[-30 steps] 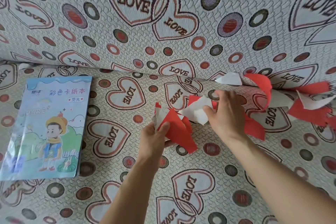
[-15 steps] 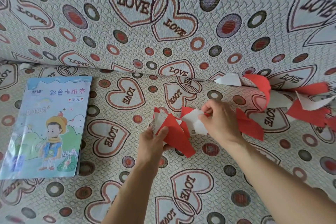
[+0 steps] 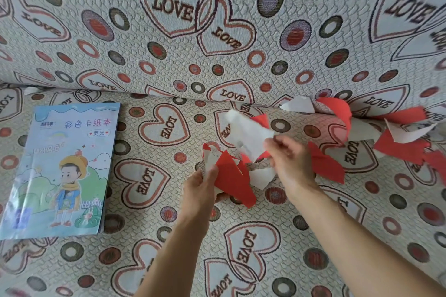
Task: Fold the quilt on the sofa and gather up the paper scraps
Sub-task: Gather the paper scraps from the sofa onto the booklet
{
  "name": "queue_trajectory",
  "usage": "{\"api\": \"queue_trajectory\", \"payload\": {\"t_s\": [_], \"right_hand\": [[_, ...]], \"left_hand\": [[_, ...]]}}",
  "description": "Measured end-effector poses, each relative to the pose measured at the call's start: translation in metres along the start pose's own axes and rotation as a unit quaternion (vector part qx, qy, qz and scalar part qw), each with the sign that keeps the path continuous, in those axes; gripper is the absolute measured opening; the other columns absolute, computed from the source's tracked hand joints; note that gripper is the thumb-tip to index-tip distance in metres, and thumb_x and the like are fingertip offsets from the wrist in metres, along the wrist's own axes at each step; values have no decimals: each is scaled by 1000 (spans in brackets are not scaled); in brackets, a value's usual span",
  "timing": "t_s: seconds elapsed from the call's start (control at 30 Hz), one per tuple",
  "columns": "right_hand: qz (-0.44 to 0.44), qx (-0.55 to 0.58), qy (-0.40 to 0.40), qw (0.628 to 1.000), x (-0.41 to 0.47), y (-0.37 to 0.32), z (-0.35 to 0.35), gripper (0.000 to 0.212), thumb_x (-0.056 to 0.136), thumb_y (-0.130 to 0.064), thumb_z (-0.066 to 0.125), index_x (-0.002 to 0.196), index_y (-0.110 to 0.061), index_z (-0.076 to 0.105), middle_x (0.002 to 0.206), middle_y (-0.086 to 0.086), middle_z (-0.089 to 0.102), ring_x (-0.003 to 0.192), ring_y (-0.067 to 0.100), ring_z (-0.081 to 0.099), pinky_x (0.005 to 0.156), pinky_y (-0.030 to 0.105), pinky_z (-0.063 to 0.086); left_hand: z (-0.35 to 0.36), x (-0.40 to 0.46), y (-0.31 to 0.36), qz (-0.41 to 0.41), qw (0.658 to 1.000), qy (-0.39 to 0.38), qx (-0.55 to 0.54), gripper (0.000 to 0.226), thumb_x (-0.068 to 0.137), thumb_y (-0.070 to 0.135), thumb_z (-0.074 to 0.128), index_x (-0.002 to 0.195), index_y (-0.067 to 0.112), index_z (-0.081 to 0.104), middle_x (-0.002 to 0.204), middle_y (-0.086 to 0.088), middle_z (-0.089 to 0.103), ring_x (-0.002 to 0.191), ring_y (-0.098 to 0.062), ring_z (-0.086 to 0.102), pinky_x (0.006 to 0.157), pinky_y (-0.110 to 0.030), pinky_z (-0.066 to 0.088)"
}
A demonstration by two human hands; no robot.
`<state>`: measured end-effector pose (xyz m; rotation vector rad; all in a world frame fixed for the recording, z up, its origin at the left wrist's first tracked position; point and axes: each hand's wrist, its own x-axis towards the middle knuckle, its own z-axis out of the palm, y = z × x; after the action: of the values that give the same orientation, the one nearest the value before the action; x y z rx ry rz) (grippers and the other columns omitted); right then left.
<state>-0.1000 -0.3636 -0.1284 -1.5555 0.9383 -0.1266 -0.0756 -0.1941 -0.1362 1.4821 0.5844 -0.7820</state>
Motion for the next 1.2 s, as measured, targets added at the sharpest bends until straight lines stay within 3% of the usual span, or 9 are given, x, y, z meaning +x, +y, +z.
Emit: {"api": "queue_trajectory", "payload": {"t_s": [0.1, 0.23, 0.4, 0.53, 0.63, 0.77, 0.87, 1.07, 1.2], "right_hand": [[-17, -110, -113, 987, -16, 6, 6, 15, 88, -13, 65, 73, -12, 66, 53, -11, 57, 44, -2, 43, 44, 13, 33], [-81, -218, -157, 960, -28, 14, 10, 16, 85, -22, 69, 71, -17, 67, 60, -9, 64, 53, 2, 56, 52, 19, 43], [-90, -258, -111, 956, -20, 17, -6, 9, 83, -36, 68, 81, -27, 68, 73, -14, 67, 70, 3, 62, 63, 32, 53], [-150, -388, -4, 909, -12, 25, -22, 25, 81, -34, 71, 102, -25, 60, 93, -10, 55, 90, 12, 56, 66, 25, 40], [-167, -441, -39, 881, -13, 30, -22, 45, 75, -52, 71, 104, -19, 58, 95, -5, 58, 91, 15, 54, 68, 25, 40], [-193, -529, -80, 822, -24, 36, -8, 25, 83, -41, 68, 91, -20, 56, 90, -4, 60, 87, 17, 60, 65, 29, 40], [-123, -480, -64, 866, -26, 32, -7, 12, 90, -34, 60, 90, -23, 55, 89, -10, 60, 84, 14, 59, 61, 27, 34], [-85, -450, 2, 889, -22, 24, -20, 16, 91, -34, 58, 83, -25, 48, 88, -12, 59, 79, 12, 56, 55, 27, 31], [-112, -496, -95, 856, -34, 24, -12, 27, 87, -44, 63, 100, -22, 54, 99, -8, 57, 93, 13, 56, 67, 24, 34]], "left_hand": [[7, -2, 0, 4, 1000, -16, -10, 42, 101, 37, 47, 101, 0, 67, 88, -18, 75, 77, -27, 72, 67, -39, 61], [11, -3, 1, 10, 999, -31, -2, 30, 92, 23, 64, 107, -3, 65, 92, -20, 74, 78, -30, 72, 71, -41, 62], [15, 2, 2, 15, 1000, 8, 4, 22, 91, 13, 67, 107, -1, 65, 93, -17, 75, 82, -31, 74, 69, -37, 61], [18, 8, 5, 17, 999, 39, 2, 12, 90, 13, 67, 100, 6, 66, 90, -11, 74, 83, -27, 71, 70, -35, 58], [17, 14, 3, 13, 998, 56, 22, 8, 88, 17, 70, 94, 12, 67, 90, -11, 74, 86, -29, 71, 81, -42, 58], [11, 18, 0, 12, 997, 65, 42, 5, 88, 16, 70, 92, 12, 68, 90, -13, 74, 86, -30, 70, 79, -41, 57], [6, 18, -1, 14, 997, 59, 49, 16, 89, 13, 68, 102, 3, 67, 90, -14, 74, 85, -30, 69, 74, -38, 55], [5, 18, 1, 14, 997, 40, 64, 13, 90, 15, 67, 99, 6, 67, 87, -12, 74, 79, -26, 68, 68, -34, 52], [11, 19, -1, 2, 996, 41, 76, 20, 90, 18, 68, 104, 5, 66, 91, -13, 73, 87, -29, 69, 76, -39, 56]]}}
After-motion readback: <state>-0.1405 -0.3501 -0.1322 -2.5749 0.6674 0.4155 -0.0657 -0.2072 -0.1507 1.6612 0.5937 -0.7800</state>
